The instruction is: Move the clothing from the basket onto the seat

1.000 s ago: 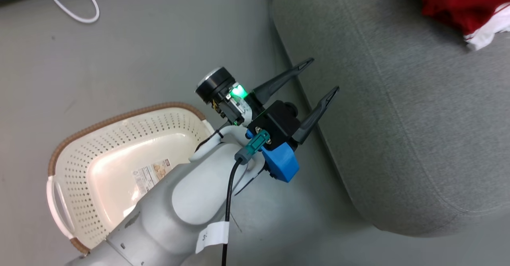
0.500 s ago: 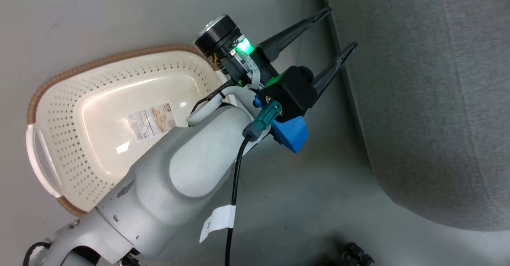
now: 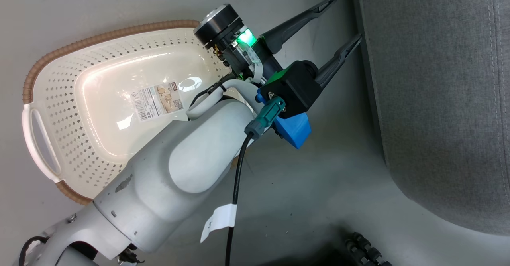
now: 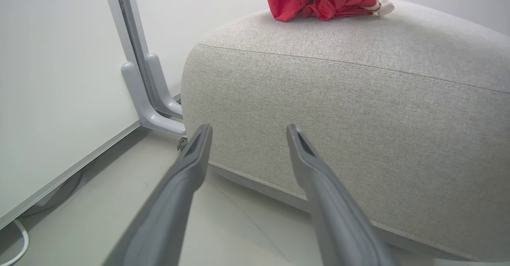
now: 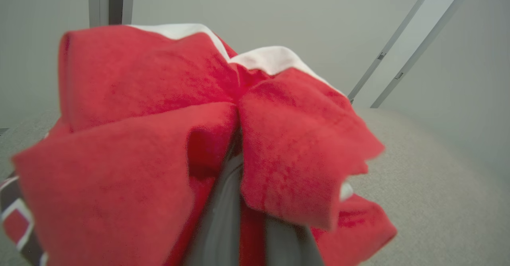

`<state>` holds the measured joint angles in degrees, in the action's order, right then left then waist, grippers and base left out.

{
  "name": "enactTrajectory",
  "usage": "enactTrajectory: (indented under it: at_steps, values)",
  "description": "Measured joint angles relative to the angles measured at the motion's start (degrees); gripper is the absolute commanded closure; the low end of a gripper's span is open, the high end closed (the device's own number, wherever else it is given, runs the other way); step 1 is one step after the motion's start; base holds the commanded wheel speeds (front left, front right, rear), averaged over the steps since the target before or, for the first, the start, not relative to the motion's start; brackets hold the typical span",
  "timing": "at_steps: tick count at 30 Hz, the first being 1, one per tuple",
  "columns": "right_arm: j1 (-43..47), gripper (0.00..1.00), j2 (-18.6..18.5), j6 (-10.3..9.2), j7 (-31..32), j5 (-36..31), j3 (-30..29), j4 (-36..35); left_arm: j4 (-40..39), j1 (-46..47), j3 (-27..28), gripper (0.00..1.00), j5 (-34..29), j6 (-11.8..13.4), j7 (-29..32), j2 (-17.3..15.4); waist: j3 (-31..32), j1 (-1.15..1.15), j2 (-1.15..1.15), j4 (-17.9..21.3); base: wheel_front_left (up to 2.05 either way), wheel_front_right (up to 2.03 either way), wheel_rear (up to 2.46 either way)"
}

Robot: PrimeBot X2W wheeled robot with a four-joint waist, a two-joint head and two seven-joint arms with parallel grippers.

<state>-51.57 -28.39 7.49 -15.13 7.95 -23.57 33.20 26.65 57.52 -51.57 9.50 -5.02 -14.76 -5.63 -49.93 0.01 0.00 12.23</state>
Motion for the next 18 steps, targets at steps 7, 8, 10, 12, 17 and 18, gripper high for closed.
enactTrajectory:
  at_steps: [7, 8, 10, 12, 17, 18]
  values:
    - [3.4, 0.0, 1.0, 0.0, 0.0, 1.2, -1.3, -2.0, 0.3, 0.0, 0.1, 0.0, 0.5, 0.5, -0.1, -0.4, 2.1, 0.0, 0.0, 0.3, 0.0, 0.0, 0.0]
    - [4.4, 0.0, 1.3, 0.0, 0.0, 1.2, -1.6, -2.8, 0.4, -0.2, 0.2, 0.0, 0.6, 0.6, -0.2, -0.4, 2.7, 0.0, 0.0, 0.5, 0.0, 0.0, 0.0]
    - [6.8, 0.0, 1.7, 0.0, 0.0, 1.2, -1.6, -4.4, 0.5, -1.1, 0.5, 0.0, 1.1, 0.8, -0.2, -0.4, 4.1, 0.0, 0.0, 0.7, 0.0, 0.0, 0.0]
    - [10.1, 0.0, 2.3, 0.0, 0.0, 1.2, -1.4, -5.7, 0.1, -2.2, 0.9, 0.0, 1.8, 1.0, -0.2, -0.3, 5.8, 0.0, 0.0, 0.9, 0.0, 0.0, 0.0]
    - [18.5, 0.0, 4.2, 0.0, 0.0, 1.2, -1.4, -11.2, -1.9, -6.4, 3.9, 0.0, 3.6, 2.2, -0.2, 0.0, 11.3, -0.01, 0.0, 1.3, 0.0, 0.0, 0.0]
    - [19.8, 0.0, 4.5, 0.0, 0.0, 0.9, -1.0, -12.3, -2.4, -7.5, 4.8, 0.0, 3.9, 2.5, -0.3, 0.0, 12.5, -0.01, 0.0, 1.3, 0.0, 0.0, 0.0]
